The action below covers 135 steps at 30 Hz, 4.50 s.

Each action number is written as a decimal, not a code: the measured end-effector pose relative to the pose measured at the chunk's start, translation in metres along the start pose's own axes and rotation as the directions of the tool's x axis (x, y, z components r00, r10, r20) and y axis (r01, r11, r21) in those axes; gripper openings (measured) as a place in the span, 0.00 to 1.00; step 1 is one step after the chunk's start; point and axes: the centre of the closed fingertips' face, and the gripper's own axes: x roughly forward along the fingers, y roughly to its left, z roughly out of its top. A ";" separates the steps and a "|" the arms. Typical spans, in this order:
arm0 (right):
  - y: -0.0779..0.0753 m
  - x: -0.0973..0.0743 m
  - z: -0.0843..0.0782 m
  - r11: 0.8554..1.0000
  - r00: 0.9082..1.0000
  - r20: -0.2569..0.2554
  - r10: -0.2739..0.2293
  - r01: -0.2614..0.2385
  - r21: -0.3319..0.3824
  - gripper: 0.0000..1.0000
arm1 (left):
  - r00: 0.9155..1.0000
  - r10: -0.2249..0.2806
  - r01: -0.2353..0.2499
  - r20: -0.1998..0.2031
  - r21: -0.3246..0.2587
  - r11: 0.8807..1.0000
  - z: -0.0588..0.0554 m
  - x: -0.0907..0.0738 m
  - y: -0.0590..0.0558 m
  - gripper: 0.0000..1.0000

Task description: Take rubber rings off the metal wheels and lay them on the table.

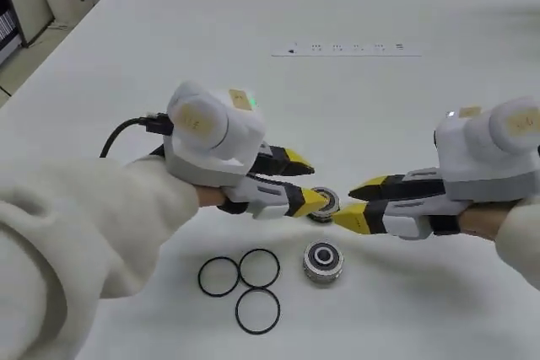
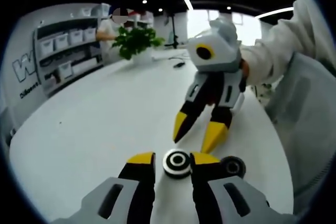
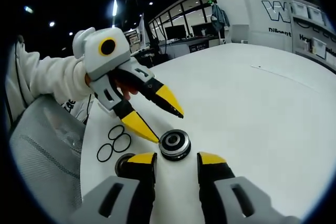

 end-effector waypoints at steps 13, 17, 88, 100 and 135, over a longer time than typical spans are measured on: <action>0.000 0.009 -0.003 0.999 1.000 -0.021 0.017 -0.018 -0.042 0.21 | 0.999 -0.033 0.032 -0.024 -0.019 0.999 -0.011 0.005 -0.005 0.14; 0.001 0.011 -0.004 0.998 1.000 -0.026 0.016 -0.018 -0.066 0.20 | 0.999 -0.031 0.031 -0.027 -0.021 0.999 -0.011 0.005 -0.006 0.14; 0.004 0.005 0.016 0.967 0.998 0.051 -0.025 0.011 0.255 0.00 | 1.000 -0.019 0.018 -0.015 -0.008 1.000 -0.013 0.003 -0.007 0.13; 0.008 0.004 0.024 0.969 0.997 0.079 -0.007 -0.013 0.247 0.00 | 1.000 -0.021 0.021 -0.013 -0.002 1.000 -0.013 0.003 -0.007 0.13; 0.017 -0.025 0.043 0.951 0.991 0.133 -0.021 -0.021 0.310 0.00 | 0.993 0.007 -0.004 0.114 -0.023 1.000 0.037 -0.081 -0.027 0.56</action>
